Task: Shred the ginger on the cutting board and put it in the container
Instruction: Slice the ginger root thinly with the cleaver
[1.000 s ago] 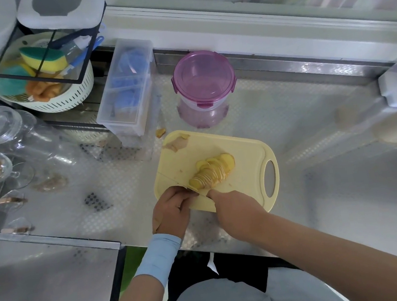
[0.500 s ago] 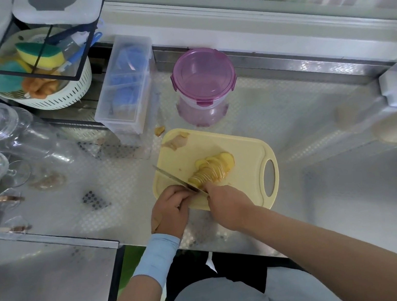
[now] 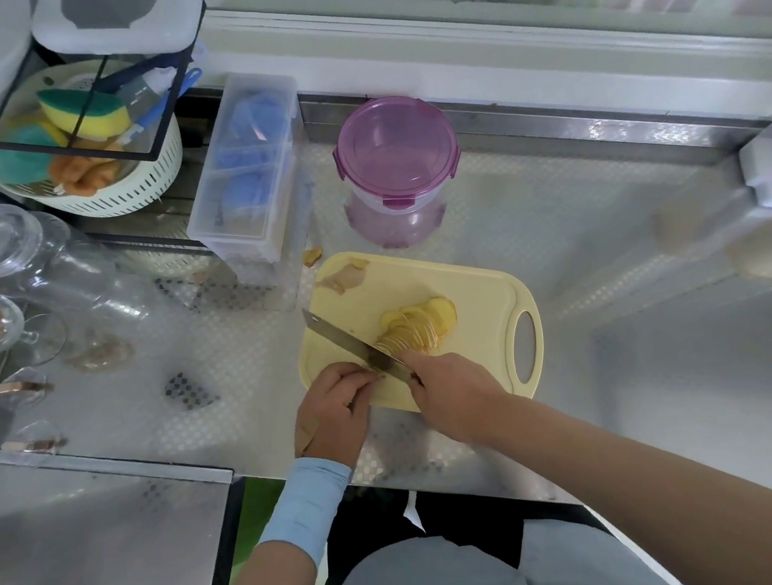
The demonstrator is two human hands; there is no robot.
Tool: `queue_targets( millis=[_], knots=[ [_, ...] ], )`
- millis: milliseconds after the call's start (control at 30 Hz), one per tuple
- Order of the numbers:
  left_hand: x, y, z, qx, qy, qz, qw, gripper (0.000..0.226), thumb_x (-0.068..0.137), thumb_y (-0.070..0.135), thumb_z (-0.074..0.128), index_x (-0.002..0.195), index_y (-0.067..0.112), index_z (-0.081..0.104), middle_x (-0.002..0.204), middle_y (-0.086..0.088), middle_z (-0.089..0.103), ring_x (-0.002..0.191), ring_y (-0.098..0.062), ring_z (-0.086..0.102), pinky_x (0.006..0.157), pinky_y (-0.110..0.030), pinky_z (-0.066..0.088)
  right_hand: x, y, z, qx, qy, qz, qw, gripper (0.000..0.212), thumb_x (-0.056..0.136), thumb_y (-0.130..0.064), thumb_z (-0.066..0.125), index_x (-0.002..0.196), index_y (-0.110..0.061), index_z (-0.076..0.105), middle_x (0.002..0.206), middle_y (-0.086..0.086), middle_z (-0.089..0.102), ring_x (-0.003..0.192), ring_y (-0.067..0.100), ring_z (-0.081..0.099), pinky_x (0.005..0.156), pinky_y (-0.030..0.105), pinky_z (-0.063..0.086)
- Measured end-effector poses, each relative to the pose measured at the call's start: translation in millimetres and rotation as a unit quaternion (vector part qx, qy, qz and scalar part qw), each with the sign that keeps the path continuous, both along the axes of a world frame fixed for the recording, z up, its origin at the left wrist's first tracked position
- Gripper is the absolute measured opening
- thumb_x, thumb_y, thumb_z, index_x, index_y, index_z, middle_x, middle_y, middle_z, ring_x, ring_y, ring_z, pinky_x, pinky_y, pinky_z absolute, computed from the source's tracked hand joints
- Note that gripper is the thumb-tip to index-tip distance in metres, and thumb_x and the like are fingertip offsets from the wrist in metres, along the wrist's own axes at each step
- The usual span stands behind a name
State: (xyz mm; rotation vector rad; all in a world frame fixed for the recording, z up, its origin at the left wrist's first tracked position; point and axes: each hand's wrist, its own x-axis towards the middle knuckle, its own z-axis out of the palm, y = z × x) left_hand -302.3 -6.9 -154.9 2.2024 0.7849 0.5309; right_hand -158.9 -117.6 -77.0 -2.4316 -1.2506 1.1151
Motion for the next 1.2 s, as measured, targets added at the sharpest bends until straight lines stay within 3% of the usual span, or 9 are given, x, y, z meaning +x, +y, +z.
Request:
queue_targets(
  millis=[100,267,467,733,900,1000,1200],
  knots=[
    [2,1,0,0.012,0.004,0.006,1.000,0.024,0.087,0.026,0.056,0.085,0.015,0.077,0.093,0.002,0.068,0.082,-0.009,0.060,0.073,-0.020,0.049,-2,-5,6,0.012,-0.018,0.010,1.000,0.032,0.104,-0.017,0.036,0.133,-0.027,0.043,0.074,0.001,0.053,0.066,0.023,0.051,0.057,0.034,0.039],
    [2,2,0,0.026,-0.003,0.010,1.000,0.025,0.087,0.026,0.056,0.082,0.012,0.076,0.091,-0.001,0.068,0.078,-0.010,0.059,0.070,-0.014,0.044,-18,-16,18,-0.011,-0.067,0.051,0.996,0.063,0.093,-0.001,0.043,0.147,-0.031,0.029,0.070,-0.001,0.045,0.060,0.020,0.045,0.049,0.031,0.027],
    [2,-1,3,0.033,0.000,0.016,0.999,0.025,0.086,0.023,0.055,0.079,0.009,0.075,0.088,-0.004,0.068,0.073,-0.011,0.054,0.068,-0.006,0.034,-21,-25,19,-0.009,-0.057,0.033,0.998,0.057,0.093,-0.003,0.041,0.143,-0.030,0.034,0.078,0.003,0.053,0.070,0.028,0.051,0.062,0.035,0.037],
    [2,-1,3,0.025,-0.002,0.021,0.999,0.025,0.086,0.021,0.054,0.077,0.008,0.074,0.087,-0.004,0.068,0.072,-0.011,0.053,0.070,-0.001,0.033,-21,-21,19,-0.027,-0.066,0.037,0.997,0.046,0.090,0.002,0.041,0.131,-0.019,0.040,0.068,0.004,0.044,0.055,0.021,0.040,0.049,0.035,0.029],
    [2,0,2,0.018,-0.004,0.021,1.000,0.024,0.085,0.021,0.055,0.079,0.010,0.075,0.089,-0.002,0.068,0.077,-0.010,0.057,0.071,-0.007,0.038,-18,-17,19,-0.040,-0.044,0.027,0.998,0.043,0.090,0.002,0.041,0.128,-0.019,0.041,0.073,0.005,0.050,0.059,0.021,0.045,0.051,0.034,0.035],
    [2,0,3,0.013,-0.003,0.022,1.000,0.023,0.085,0.021,0.055,0.080,0.011,0.076,0.090,-0.001,0.069,0.079,-0.008,0.057,0.074,0.000,0.034,-18,-17,20,-0.045,-0.040,0.024,0.998,0.043,0.088,0.004,0.041,0.125,-0.017,0.041,0.072,0.005,0.050,0.058,0.021,0.045,0.049,0.033,0.033],
    [3,1,7,-0.014,-0.002,0.021,1.000,0.023,0.084,0.022,0.054,0.081,0.015,0.077,0.093,0.006,0.068,0.082,-0.004,0.058,0.076,0.002,0.034,-17,-6,14,-0.044,-0.032,0.026,0.998,0.055,0.088,0.004,0.041,0.137,-0.018,0.035,0.072,0.004,0.049,0.057,0.019,0.044,0.047,0.032,0.030]
  ],
)
